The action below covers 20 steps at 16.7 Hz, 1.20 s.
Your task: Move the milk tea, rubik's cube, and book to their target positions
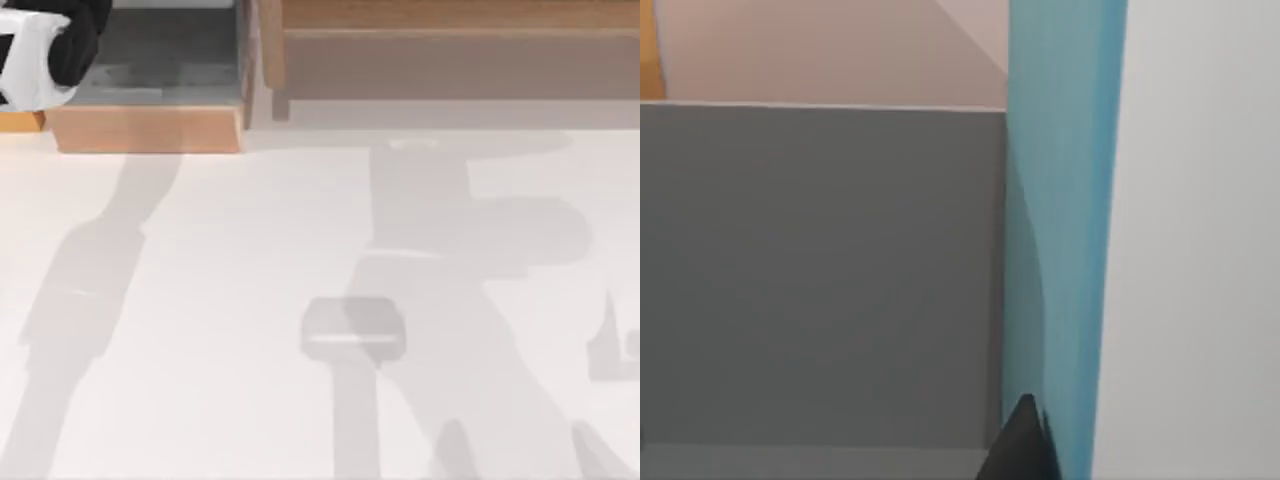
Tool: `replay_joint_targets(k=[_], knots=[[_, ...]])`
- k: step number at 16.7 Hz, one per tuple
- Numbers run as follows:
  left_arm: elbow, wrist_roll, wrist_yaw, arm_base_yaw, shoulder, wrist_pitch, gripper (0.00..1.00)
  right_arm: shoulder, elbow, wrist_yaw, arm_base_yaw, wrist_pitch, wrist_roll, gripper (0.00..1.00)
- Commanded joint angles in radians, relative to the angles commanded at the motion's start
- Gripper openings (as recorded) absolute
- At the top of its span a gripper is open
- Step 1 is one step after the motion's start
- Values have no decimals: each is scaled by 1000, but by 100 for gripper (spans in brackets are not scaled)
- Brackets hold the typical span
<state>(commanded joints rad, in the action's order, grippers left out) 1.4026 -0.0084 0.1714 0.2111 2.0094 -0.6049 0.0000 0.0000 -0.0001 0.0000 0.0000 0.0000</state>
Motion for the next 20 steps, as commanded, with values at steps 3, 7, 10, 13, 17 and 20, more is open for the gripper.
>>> replay_joint_targets(k=[3,7,10,13,17,20], knots=[[0,0,0,0,0,0,0,0,0,0,0,0,0,100],[-2,1,1,3,-5,1,0,0,0,0,0,0,0,100],[-22,2,4,5,-40,16,0,0,0,0,0,0,0,100],[-28,2,5,7,-50,21,0,0,0,0,0,0,0,100],[-39,22,-8,2,-67,9,0,0,0,0,0,0,0,100],[-101,117,-65,-7,-150,-24,0,0,0,0,0,0,0,100]])
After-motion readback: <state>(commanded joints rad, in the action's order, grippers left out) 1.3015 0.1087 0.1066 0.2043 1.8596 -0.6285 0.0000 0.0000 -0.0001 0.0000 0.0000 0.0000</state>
